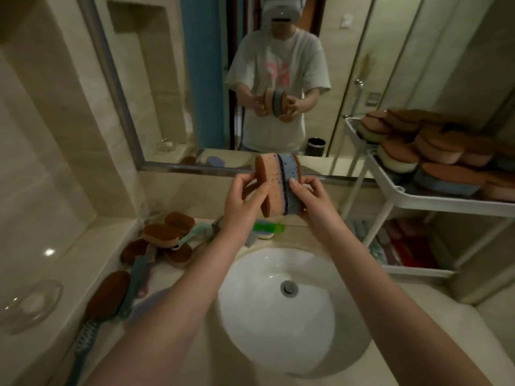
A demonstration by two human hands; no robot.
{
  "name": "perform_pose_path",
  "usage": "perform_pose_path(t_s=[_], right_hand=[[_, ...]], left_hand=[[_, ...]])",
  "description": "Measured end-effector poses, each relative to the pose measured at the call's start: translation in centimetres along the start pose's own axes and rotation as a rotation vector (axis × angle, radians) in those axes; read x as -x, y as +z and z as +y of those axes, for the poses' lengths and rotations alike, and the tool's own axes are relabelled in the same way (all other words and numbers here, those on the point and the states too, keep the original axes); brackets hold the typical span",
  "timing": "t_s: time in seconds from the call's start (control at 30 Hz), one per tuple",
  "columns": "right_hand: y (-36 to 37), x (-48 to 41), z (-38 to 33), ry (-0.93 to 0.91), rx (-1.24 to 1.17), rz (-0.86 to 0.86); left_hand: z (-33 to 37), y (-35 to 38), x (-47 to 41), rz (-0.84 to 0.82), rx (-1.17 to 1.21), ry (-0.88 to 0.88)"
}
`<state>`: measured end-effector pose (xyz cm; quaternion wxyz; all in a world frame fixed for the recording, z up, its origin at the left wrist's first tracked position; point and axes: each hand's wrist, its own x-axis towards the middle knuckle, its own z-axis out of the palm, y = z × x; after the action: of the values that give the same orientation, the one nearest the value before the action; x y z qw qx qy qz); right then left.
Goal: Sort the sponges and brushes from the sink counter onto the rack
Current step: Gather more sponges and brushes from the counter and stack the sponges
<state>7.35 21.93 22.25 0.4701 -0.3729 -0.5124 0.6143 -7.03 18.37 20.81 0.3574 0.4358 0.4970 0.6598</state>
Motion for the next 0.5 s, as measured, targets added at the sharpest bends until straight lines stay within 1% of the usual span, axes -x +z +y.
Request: perform_pose_path(t_s=[0.07,0.13,0.23,0.3,0.37,0.5], right_hand=[[-2.1,0.2,-1.7,-0.044,0.002,0.083],[-4.5,0.3,-3.4,-0.078,0.004,0.153],[-8.3,0.7,-5.6,-0.108,-0.012,0.231],[-10.6,0.9,-6.9,-0.123,-0.021,0.267],[-12.8,1.2,-7.9,-0.139,-0.033,0.271],[-16.9,1.8,-9.3,-0.138,-0.08,0.239]], left_hand=[[0.7,3.0,-0.4,-0.09,0.036,0.005],[1.1,5.8,-0.9,-0.209,0.015,-0.009],[1.7,9.5,-1.6,-0.39,-0.018,-0.022],[2.1,11.8,-2.0,-0.46,-0.025,-0.02],[2.5,14.2,-2.1,-0.49,-0.033,-0.018],[3.3,18.7,-2.2,-0.441,-0.049,0.013]])
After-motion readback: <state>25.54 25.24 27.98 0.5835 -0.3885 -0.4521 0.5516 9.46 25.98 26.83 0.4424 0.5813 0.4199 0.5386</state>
